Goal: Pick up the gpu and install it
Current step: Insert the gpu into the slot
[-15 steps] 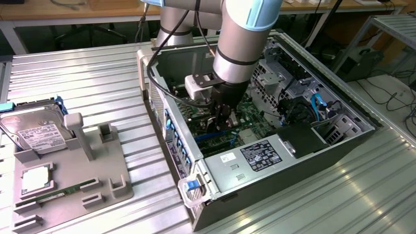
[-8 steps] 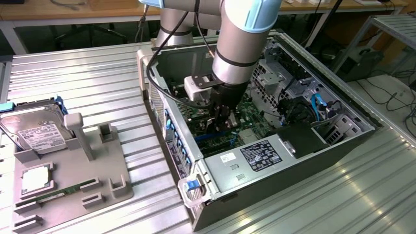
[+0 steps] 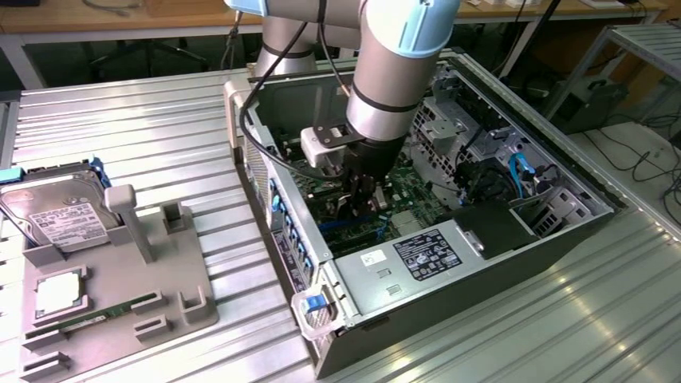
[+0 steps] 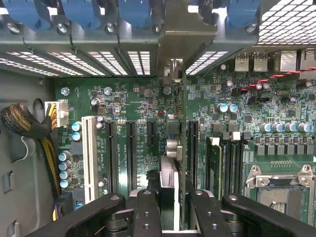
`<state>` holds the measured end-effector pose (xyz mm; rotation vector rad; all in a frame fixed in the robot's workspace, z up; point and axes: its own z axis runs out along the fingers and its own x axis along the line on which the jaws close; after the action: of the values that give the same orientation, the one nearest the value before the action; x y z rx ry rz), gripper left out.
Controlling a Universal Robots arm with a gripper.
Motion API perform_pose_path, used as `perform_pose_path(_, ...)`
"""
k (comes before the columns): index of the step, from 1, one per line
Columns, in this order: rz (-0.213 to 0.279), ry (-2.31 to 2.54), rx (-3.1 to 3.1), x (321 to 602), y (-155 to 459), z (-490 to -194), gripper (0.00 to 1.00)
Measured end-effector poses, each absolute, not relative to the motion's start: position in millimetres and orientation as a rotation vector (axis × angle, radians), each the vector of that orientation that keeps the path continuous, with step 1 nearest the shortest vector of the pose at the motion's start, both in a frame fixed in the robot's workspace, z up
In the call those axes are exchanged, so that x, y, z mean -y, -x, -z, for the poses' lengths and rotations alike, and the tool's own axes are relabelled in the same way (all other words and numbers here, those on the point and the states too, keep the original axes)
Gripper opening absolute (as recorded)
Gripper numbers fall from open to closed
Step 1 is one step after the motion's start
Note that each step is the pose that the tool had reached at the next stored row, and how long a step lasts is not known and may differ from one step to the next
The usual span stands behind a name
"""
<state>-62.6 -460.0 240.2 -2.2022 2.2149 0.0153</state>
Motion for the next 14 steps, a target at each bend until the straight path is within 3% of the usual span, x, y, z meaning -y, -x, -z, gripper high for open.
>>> perform_pose_path(14,-0.016,2.203,-2.216,460.0,63.0,-235.7,0.28)
